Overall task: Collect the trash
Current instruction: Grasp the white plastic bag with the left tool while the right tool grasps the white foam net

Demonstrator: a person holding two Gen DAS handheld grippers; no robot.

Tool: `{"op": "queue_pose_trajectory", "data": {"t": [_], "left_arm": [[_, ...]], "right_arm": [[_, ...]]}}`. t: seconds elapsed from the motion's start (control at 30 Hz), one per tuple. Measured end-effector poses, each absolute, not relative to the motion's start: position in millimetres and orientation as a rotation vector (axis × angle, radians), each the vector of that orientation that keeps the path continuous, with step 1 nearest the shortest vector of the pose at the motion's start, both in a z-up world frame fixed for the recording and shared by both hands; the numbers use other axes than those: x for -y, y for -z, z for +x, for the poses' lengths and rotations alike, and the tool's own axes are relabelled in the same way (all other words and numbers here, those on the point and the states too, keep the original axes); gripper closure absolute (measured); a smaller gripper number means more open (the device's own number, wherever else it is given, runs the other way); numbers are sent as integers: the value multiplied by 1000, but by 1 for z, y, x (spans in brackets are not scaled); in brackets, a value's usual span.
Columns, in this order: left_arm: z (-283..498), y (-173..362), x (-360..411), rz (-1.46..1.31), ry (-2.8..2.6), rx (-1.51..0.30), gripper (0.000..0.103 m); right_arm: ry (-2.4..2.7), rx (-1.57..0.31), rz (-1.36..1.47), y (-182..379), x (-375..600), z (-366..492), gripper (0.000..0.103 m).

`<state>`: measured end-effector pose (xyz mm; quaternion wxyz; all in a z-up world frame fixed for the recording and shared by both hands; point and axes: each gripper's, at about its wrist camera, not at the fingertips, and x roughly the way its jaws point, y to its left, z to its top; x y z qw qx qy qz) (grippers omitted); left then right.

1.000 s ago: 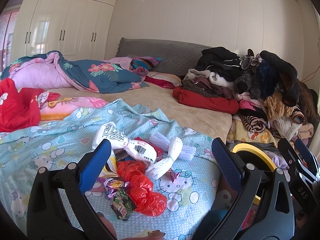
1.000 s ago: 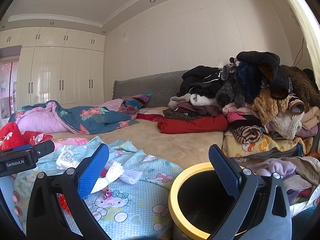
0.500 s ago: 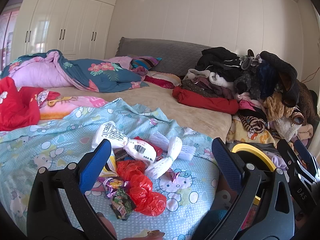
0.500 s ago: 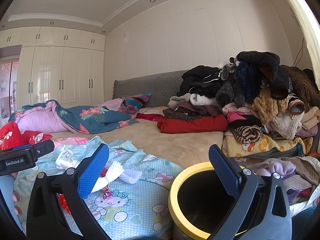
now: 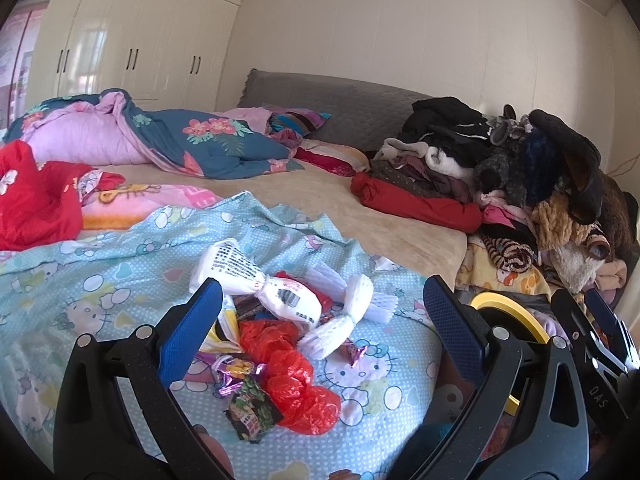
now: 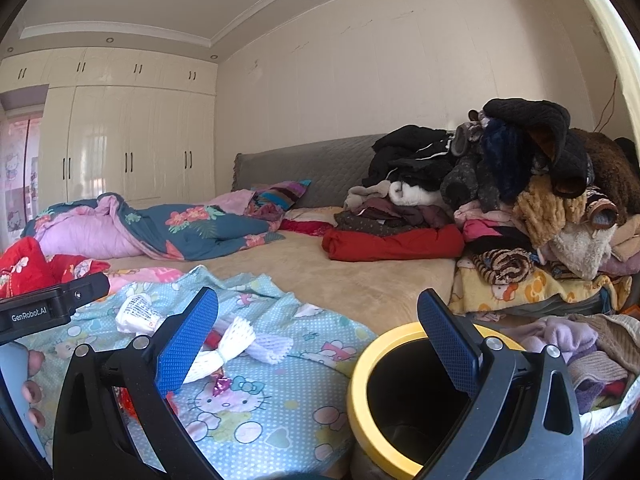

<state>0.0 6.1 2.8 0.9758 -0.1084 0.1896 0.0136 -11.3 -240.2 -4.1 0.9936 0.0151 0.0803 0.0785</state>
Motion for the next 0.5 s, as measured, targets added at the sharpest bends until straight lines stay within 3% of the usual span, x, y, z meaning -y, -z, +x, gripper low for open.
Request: {"op": "queue_pose_trajectory", "data": {"t": [0.5], "left_arm": [[7, 5, -60, -301, -138, -378, 11]], "right_arm": [[-286, -219, -2, 11, 183, 18, 6]]}}
